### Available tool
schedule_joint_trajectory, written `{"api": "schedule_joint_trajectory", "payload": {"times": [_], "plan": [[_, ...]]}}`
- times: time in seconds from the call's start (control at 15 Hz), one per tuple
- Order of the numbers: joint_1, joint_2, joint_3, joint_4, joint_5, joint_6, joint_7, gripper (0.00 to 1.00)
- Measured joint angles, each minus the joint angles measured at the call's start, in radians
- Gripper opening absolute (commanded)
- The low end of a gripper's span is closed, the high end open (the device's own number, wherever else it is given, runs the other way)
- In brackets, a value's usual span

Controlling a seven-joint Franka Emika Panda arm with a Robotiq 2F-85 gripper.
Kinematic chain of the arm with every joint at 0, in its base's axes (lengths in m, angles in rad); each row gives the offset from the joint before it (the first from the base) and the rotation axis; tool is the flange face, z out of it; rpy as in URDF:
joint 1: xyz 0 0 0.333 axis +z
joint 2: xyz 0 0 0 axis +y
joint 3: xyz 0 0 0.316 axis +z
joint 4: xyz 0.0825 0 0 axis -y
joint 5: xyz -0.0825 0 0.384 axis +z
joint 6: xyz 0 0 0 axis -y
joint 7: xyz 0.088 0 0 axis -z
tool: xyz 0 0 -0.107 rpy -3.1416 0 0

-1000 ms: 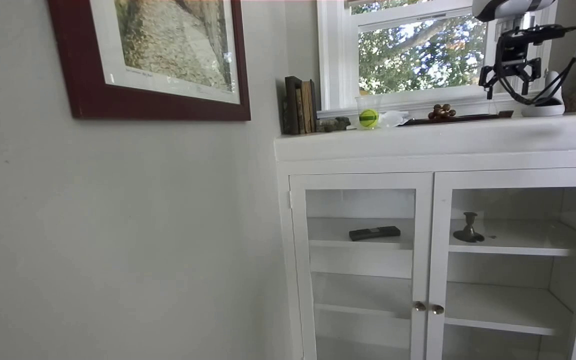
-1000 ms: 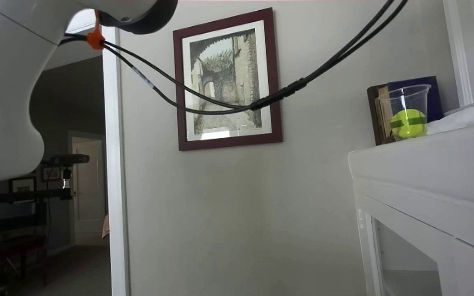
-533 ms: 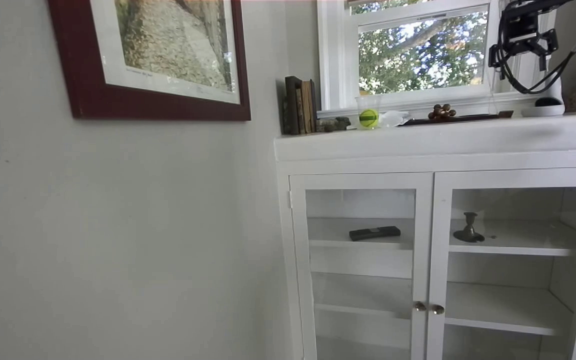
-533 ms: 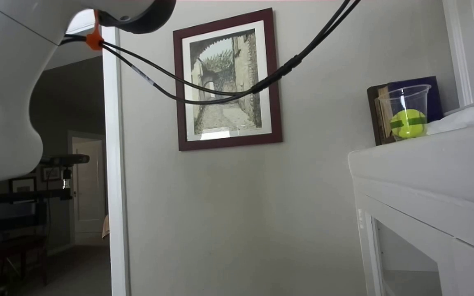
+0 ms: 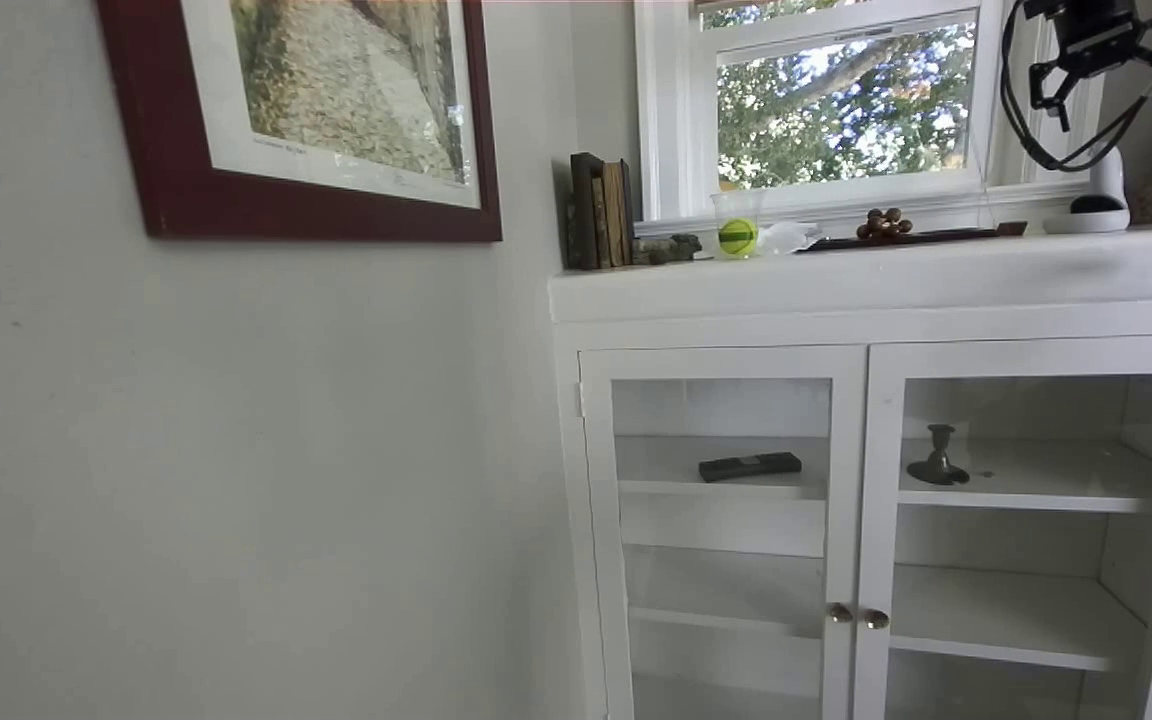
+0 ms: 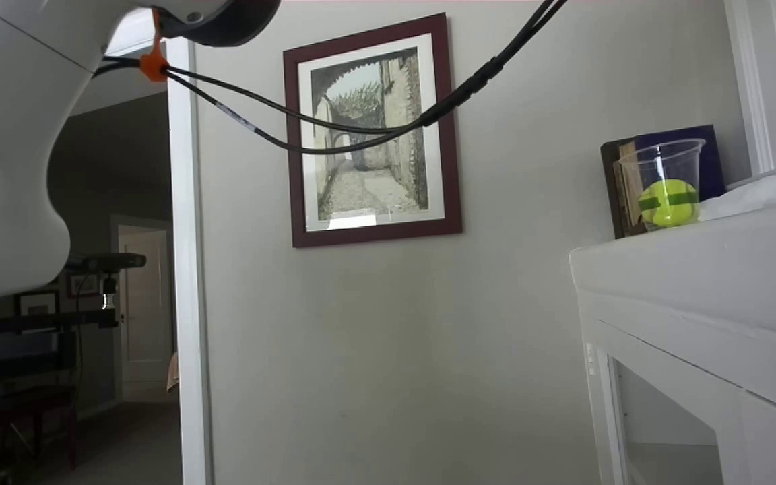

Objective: Move the black remote to the right and move the white gaming console to the left

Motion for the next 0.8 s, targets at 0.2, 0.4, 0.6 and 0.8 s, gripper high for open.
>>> {"api": "schedule_joint_trajectory", "payload": {"times": [0.2, 0.4, 0.6, 0.8], "plan": [[-0.035, 0.004, -0.001, 0.0, 0.016, 0.001, 0.06, 1.0], [-0.061, 0.014, -0.001, 0.0, 0.033, 0.016, 0.146, 1.0], [-0.072, 0.025, -0.001, 0.0, 0.048, 0.041, 0.235, 1.0], [-0.073, 0.033, 0.0, 0.0, 0.048, 0.081, 0.28, 1.0]]}}
